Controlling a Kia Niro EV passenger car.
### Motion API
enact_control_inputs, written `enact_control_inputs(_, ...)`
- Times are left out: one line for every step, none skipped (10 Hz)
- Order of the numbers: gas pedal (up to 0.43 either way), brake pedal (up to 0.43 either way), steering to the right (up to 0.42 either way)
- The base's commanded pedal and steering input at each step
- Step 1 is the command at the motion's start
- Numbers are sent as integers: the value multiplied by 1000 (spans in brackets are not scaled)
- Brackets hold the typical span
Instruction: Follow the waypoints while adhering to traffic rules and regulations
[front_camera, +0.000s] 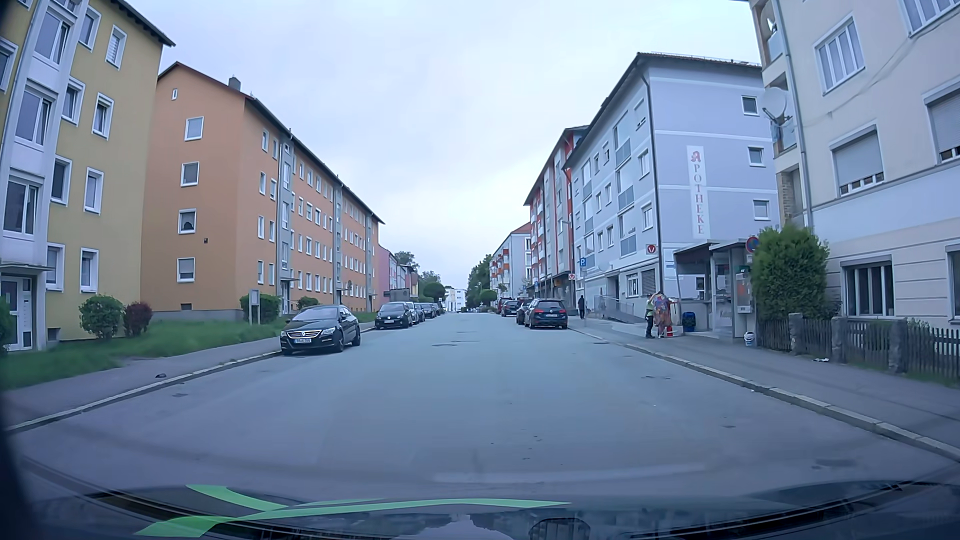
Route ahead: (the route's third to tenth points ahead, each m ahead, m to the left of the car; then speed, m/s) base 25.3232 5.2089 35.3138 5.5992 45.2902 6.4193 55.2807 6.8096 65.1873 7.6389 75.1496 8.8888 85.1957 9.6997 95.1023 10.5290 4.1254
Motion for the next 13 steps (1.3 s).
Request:
enact_control_inputs(0, 0, -3)
enact_control_inputs(0, 0, -5)
enact_control_inputs(0, 0, -7)
enact_control_inputs(0, 0, -10)
enact_control_inputs(0, 0, -11)
enact_control_inputs(0, 0, -12)
enact_control_inputs(0, 0, -15)
enact_control_inputs(0, 0, -16)
enact_control_inputs(0, 0, -20)
enact_control_inputs(0, 0, -25)
enact_control_inputs(0, 0, -26)
enact_control_inputs(0, 0, -26)
enact_control_inputs(0, 0, -26)
